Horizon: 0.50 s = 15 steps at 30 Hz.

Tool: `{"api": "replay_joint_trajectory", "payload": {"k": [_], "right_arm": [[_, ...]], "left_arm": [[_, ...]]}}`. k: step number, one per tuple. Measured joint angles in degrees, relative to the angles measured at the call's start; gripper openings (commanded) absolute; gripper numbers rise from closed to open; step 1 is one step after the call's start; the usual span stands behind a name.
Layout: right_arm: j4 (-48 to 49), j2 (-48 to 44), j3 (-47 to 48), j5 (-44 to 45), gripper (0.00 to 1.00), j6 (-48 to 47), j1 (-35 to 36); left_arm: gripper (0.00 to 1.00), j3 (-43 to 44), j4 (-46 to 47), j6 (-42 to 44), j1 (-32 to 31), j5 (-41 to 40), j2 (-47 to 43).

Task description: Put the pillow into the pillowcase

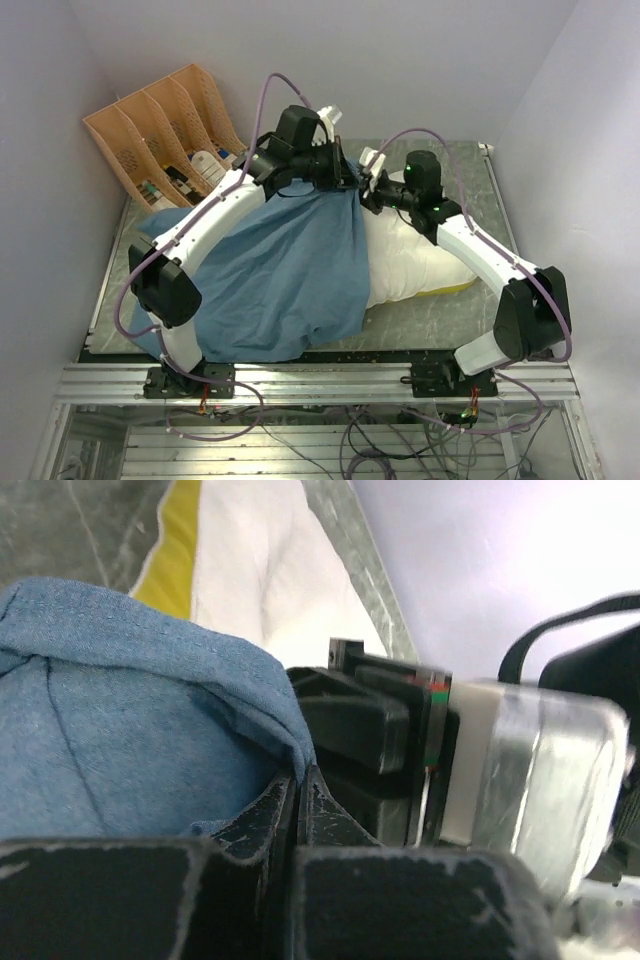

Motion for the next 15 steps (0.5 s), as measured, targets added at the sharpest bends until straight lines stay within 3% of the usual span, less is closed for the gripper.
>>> {"api": "replay_joint_trajectory", "payload": {"k": [4, 7, 12, 15], "right_arm": [[5.9, -1.9, -3.9, -10.1, 0.0, 9.0, -4.2], [8.0, -4.6, -6.2, -13.7, 0.0, 10.2, -5.9], [11.5, -8.4, -9.6, -14.6, 0.0, 10.1, -5.8], [11.2, -8.0, -8.4, -13.1, 0.0, 10.2, -5.4]], "left_arm": [[0.07, 0.1, -2.0, 1.9, -1.9, -2.7, 0.3], [0.14, -0.4, -4.9, 3.3, -1.3, -7.0, -1.0], [0.12, -3.9, -7.6, 4.0, 4.5, -9.3, -3.9], [0.11, 2.2, -10.1, 4.3, 6.0, -7.8, 1.4]]}}
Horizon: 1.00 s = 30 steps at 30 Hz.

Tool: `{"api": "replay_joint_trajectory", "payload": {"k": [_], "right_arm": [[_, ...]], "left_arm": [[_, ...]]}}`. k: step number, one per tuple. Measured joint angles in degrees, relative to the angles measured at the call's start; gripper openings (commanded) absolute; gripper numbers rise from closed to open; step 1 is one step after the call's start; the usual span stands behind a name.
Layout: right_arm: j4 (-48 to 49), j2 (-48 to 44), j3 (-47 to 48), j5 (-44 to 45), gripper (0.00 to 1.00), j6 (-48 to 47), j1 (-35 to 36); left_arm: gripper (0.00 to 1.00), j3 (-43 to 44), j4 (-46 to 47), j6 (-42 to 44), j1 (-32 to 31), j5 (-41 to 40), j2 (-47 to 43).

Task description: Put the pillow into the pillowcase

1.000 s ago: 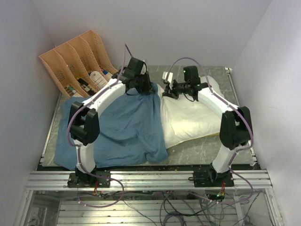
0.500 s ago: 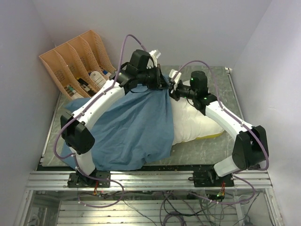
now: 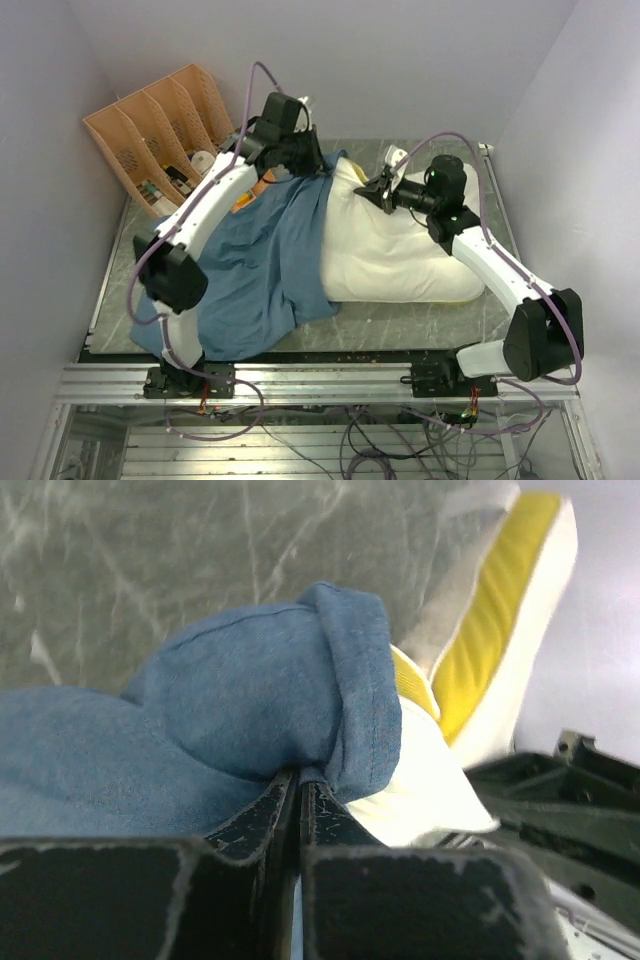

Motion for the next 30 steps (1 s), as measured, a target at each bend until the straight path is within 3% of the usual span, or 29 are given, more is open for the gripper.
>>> {"api": "replay_joint_trajectory", "payload": {"k": [5, 8, 10, 15, 21, 22, 23, 24, 30], "right_arm": [[-6.0, 3.5, 10.0, 5.9, 0.0, -0.9, -0.7], [-7.4, 4.1, 12.1, 8.2, 0.0, -2.0, -1.0], [-6.6, 3.9, 9.8, 9.4, 0.0, -2.7, -0.6], [-2.1, 5.7, 0.2, 11.1, 0.0, -3.2, -0.2], [7.1, 9.6, -6.0, 7.7, 0.0, -0.5, -2.8], [8.8, 9.6, -6.9, 6.3, 0.0, 0.3, -2.9], [10.3, 9.6, -7.6, 4.9, 0.0, 1.1, -3.0], [11.7, 9.5, -8.3, 3.2, 0.0, 1.9, -3.1], [16.6, 8.9, -9.9, -3.4, 0.0, 5.6, -4.0]], "left_arm": [[0.12, 22.5, -1.7, 0.7, -1.0, 2.2, 15.7], [0.18, 28.4, 0.0, 1.0, -1.7, 3.1, 19.6], [0.29, 25.3, 2.1, 1.6, -2.3, 3.1, 18.8], [0.52, 7.2, 6.9, 2.5, -3.0, 3.0, 13.1], [0.64, 0.8, 7.6, 5.5, -4.0, -2.6, 9.3], [0.7, 0.2, 7.6, 6.2, -4.2, -4.1, 8.1], [0.92, -0.9, 8.0, 7.1, -4.5, -6.4, 6.3], [1.0, -2.1, 8.5, 7.9, -4.8, -7.7, 4.3], [0.99, -12.6, 19.1, 12.2, -7.1, -12.6, -8.2]]}}
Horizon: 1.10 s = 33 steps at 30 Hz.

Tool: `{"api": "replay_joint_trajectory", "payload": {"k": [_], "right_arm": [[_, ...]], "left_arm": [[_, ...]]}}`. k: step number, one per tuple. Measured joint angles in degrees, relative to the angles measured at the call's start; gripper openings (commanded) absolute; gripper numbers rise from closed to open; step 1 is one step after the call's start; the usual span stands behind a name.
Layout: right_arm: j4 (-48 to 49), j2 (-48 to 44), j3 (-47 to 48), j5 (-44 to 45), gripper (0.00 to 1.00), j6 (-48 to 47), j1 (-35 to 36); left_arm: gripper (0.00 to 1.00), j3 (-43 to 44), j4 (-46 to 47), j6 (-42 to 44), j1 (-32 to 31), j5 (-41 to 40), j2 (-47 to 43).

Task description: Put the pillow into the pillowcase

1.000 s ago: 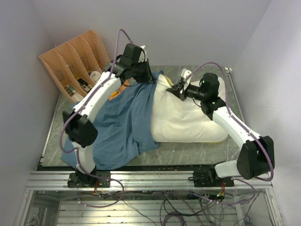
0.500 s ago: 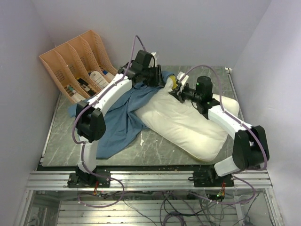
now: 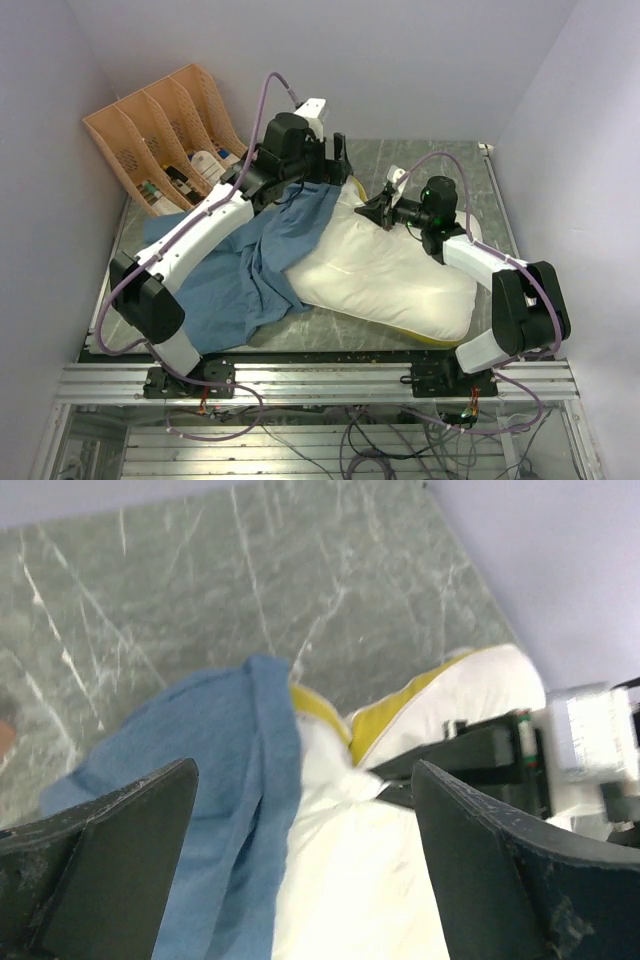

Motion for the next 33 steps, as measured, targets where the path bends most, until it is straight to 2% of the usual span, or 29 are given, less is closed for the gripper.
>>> {"api": "replay_joint_trajectory", "payload": {"k": [2, 3, 5, 7, 14, 16, 23, 28, 33], "right_arm": [[0.4, 0.0, 0.0, -0.7, 0.0, 0.5, -0.1], [0.5, 0.0, 0.0, -0.8, 0.0, 0.7, -0.1], [0.6, 0.0, 0.0, -1.0, 0.0, 1.1, -0.1], [0.8, 0.0, 0.0, -1.2, 0.0, 1.6, -0.2], [1.6, 0.0, 0.0, -2.1, 0.0, 3.0, -0.4], [1.7, 0.0, 0.0, -2.2, 0.0, 3.4, -0.4], [2.0, 0.5, 0.0, -2.4, 0.0, 4.4, -0.5], [4.4, 2.3, 0.0, -3.2, 0.0, 7.3, -0.7], [8.2, 3.7, 0.0, -4.4, 0.0, 12.2, -0.9]], "left_arm": [[0.99, 2.1, 0.6, 0.3, -1.4, -1.8, 0.4], [0.95, 3.8, 0.3, 0.3, -2.0, -2.8, 1.4], [0.84, 8.4, -0.9, 0.2, -3.4, -5.7, 4.7], [0.69, 12.2, -3.1, 0.1, -4.5, -9.1, 8.1], [0.56, 19.8, -13.5, -0.4, -5.9, -17.9, 17.9], [0.42, 22.5, -15.6, -0.3, -5.9, -18.8, 20.2], [0.1, 25.4, -18.0, -0.2, -5.7, -19.0, 21.6], [0.07, 26.5, -18.7, -0.4, -5.7, -16.5, 21.6], [0.07, 27.8, -16.9, -0.4, -6.0, -9.3, 21.4]]}}
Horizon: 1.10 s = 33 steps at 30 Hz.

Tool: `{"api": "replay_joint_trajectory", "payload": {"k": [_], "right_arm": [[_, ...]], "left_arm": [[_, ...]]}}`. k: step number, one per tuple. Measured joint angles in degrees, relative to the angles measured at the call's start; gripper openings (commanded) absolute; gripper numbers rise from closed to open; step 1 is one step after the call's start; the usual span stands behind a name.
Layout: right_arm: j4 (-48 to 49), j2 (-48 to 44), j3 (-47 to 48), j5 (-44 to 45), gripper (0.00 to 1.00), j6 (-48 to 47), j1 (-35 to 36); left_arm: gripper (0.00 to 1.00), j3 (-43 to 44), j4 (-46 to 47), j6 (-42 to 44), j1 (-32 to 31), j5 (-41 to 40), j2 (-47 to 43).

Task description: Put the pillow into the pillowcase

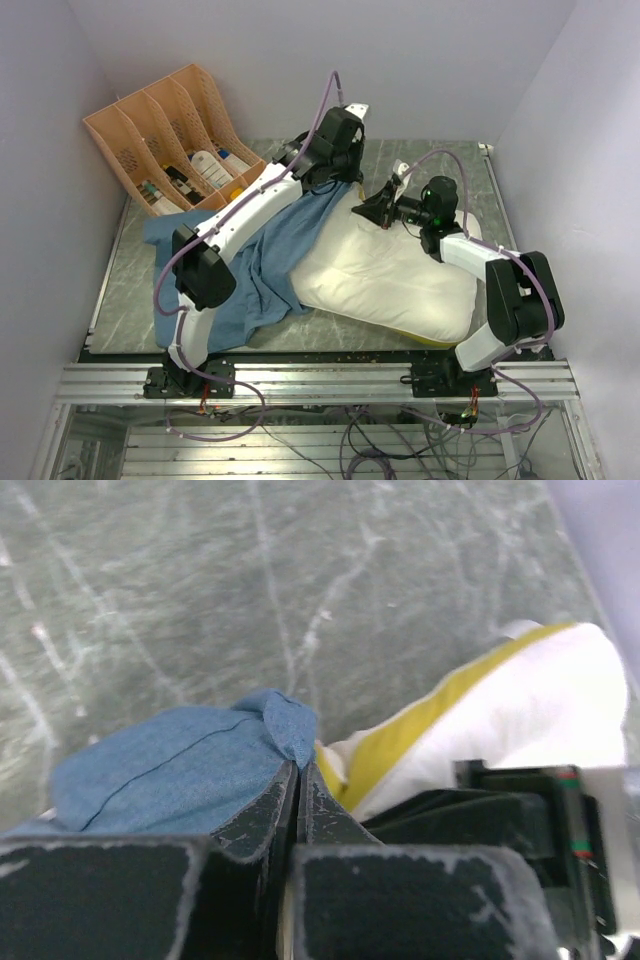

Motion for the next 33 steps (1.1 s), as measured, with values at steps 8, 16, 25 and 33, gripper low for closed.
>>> {"api": "replay_joint_trajectory", "payload": {"k": [8, 16, 25, 33], "right_arm": [[6.5, -2.2, 0.4, 3.7, 0.0, 11.3, -3.1], [4.7, -0.9, 5.1, 13.8, 0.06, 13.4, -2.9], [-1.3, 10.4, 9.3, 10.6, 0.72, 9.9, -4.0], [-20.0, -3.9, 13.1, 3.6, 0.87, -6.3, -10.4]], "left_arm": [[0.07, -5.7, 6.6, -1.0, -0.8, 12.2, -3.3], [0.12, -7.4, 17.0, -4.4, -1.8, 17.4, -6.7], [0.86, -14.6, 20.9, -6.6, 0.4, 16.0, -5.8], [0.98, -20.0, 21.7, 1.7, 1.6, 5.3, -15.6]]}}
